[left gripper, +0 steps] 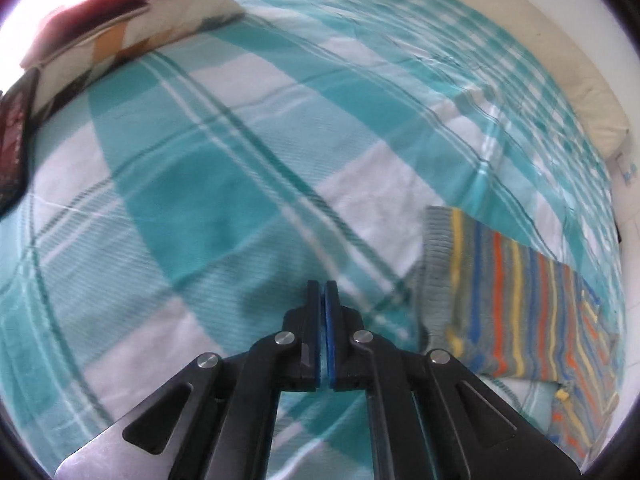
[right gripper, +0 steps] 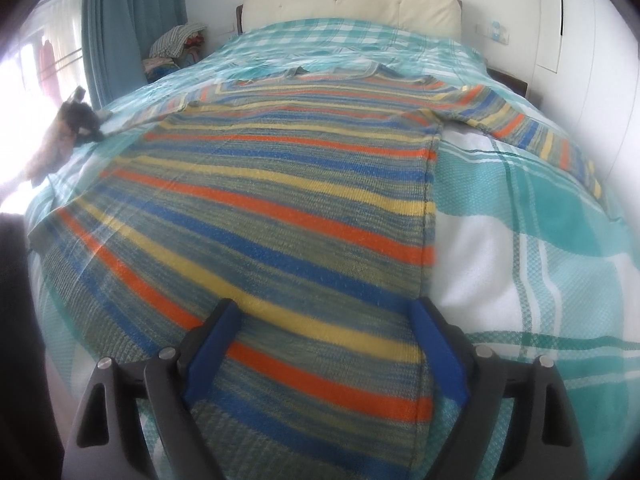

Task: Fold small clothes

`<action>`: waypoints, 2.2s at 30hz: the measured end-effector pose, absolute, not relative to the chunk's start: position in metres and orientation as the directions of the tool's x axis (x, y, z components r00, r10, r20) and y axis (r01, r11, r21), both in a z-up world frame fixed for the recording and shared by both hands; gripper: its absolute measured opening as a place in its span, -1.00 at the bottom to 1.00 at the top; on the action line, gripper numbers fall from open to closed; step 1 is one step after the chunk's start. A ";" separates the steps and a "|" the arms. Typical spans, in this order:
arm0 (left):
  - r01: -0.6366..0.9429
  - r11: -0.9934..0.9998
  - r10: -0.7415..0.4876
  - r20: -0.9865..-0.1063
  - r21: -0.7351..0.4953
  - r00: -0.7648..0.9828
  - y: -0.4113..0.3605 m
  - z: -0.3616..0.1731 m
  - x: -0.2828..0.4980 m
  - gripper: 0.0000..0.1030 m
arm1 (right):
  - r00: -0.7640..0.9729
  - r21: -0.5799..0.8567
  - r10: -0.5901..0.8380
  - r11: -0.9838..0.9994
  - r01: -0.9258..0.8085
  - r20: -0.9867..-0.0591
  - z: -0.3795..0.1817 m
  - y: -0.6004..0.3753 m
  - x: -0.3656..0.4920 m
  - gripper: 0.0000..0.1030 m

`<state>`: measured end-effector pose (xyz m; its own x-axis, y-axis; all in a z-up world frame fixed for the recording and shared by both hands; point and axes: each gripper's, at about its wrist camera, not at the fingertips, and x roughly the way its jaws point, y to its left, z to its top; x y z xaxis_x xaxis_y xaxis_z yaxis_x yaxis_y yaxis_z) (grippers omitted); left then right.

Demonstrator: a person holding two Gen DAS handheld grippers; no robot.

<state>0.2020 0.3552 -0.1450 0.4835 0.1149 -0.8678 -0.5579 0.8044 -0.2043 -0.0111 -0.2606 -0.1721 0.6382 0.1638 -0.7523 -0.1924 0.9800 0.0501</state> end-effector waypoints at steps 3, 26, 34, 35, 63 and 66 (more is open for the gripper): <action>-0.524 0.839 0.154 -0.859 -0.148 0.488 0.346 -0.128 0.182 -0.85 | 0.638 0.051 0.166 0.980 -0.195 -0.752 -0.171 -0.260 -0.012 0.74; 0.010 0.977 -0.167 -0.733 -0.214 0.659 0.140 -0.113 0.137 0.81 | 0.751 0.043 0.006 0.999 0.030 -0.661 -0.113 -0.345 0.026 0.75; -0.029 0.985 -0.117 -0.778 -0.171 0.618 0.154 -0.161 0.146 0.91 | 0.666 0.151 0.028 0.980 0.129 -0.746 -0.170 -0.378 0.049 0.85; -0.021 0.983 -0.129 -0.777 -0.180 0.616 0.153 -0.161 0.147 0.95 | 0.666 0.138 0.021 0.983 0.123 -0.745 -0.172 -0.376 0.049 0.89; -0.014 0.994 -0.076 -0.793 -0.106 0.605 0.142 -0.169 0.153 0.99 | 0.675 0.115 0.002 0.986 0.122 -0.738 -0.176 -0.371 0.050 0.98; -0.014 0.995 -0.073 -0.794 -0.102 0.604 0.142 -0.169 0.154 0.99 | 0.675 0.115 0.002 0.986 0.122 -0.738 -0.176 -0.371 0.050 0.98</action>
<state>0.1537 0.1416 -0.1690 0.6037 -0.0729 -0.7938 -0.0144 0.9946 -0.1024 0.0500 -0.3705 -0.1756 0.6752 0.0023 -0.7377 0.1218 0.9859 0.1145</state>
